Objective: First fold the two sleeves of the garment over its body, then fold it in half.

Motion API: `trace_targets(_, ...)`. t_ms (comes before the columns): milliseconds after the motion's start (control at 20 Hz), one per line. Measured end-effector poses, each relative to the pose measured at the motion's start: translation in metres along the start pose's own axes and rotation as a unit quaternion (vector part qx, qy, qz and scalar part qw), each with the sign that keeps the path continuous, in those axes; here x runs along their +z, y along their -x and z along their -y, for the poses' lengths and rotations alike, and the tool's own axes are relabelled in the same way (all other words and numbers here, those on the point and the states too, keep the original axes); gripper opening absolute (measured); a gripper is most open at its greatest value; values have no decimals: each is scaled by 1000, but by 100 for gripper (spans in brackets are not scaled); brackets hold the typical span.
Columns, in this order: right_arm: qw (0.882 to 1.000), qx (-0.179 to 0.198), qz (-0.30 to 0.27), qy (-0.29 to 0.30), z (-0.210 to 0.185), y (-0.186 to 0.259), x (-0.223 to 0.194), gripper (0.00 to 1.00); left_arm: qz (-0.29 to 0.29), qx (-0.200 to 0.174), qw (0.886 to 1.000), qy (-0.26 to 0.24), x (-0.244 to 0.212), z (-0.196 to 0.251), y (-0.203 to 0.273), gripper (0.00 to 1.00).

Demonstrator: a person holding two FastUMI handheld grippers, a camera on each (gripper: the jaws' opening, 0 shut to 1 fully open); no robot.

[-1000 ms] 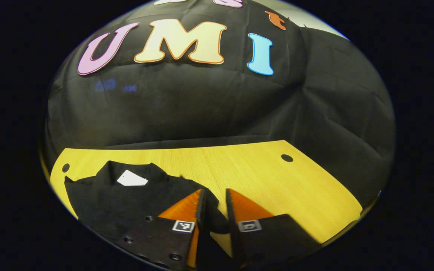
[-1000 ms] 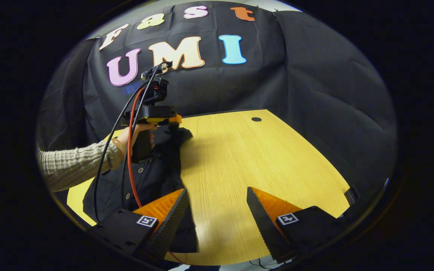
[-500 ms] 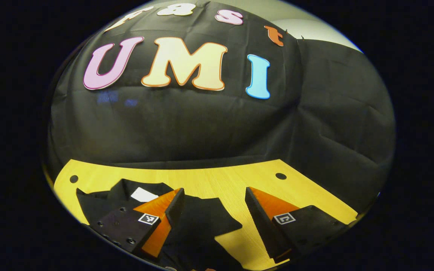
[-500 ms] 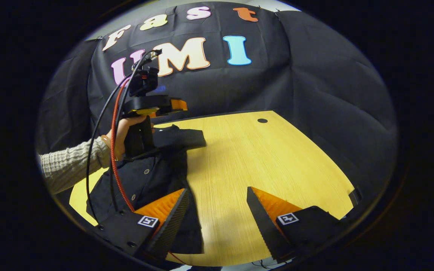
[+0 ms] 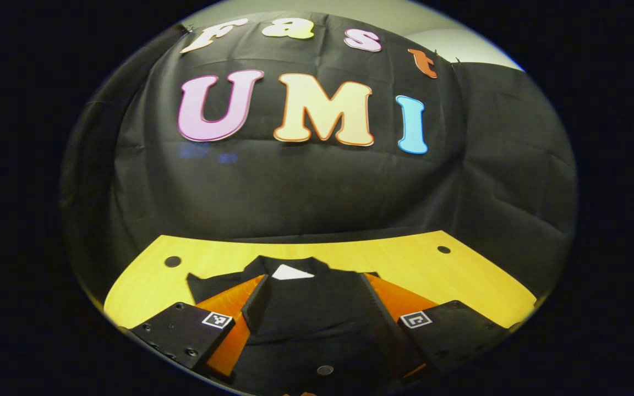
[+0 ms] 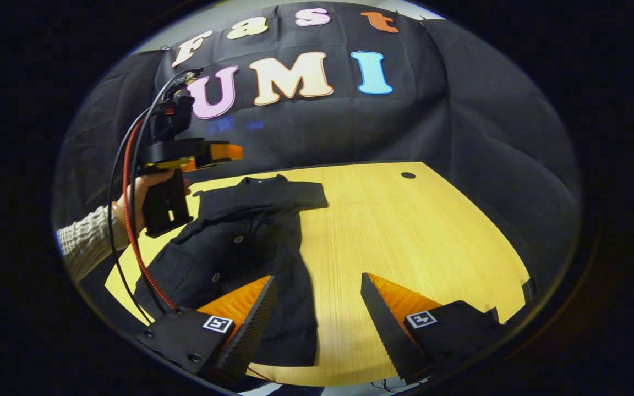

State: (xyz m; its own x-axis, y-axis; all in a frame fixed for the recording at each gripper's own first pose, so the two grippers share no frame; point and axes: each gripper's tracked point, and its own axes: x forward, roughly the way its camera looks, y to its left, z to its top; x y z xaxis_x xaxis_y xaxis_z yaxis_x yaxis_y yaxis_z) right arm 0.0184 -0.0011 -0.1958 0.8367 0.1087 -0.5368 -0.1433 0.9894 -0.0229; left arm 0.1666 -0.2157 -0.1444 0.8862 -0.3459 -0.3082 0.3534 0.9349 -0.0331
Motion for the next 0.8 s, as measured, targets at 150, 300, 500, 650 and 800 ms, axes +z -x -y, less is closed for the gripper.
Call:
trace_targets(150,1000,4,0,13,-7,4,0,98,0,11,1000,3,-9,-31,47,94)
trace_targets(300,1000,11,-3,22,-13,4,-5,98,-6,29,1000,-8,-17,-64,93,94)
trace_targets(500,999,16,-17,36,-21,2,-24,98,-23,28,999,-18,-43,-89,145,94)
trace_targets(650,998,26,-32,41,-27,2,-44,98,-48,25,998,-30,-75,-100,180,95)
trace_targets(800,997,32,-51,48,-33,-1,-61,94,-87,30,995,-28,-117,-105,205,94)
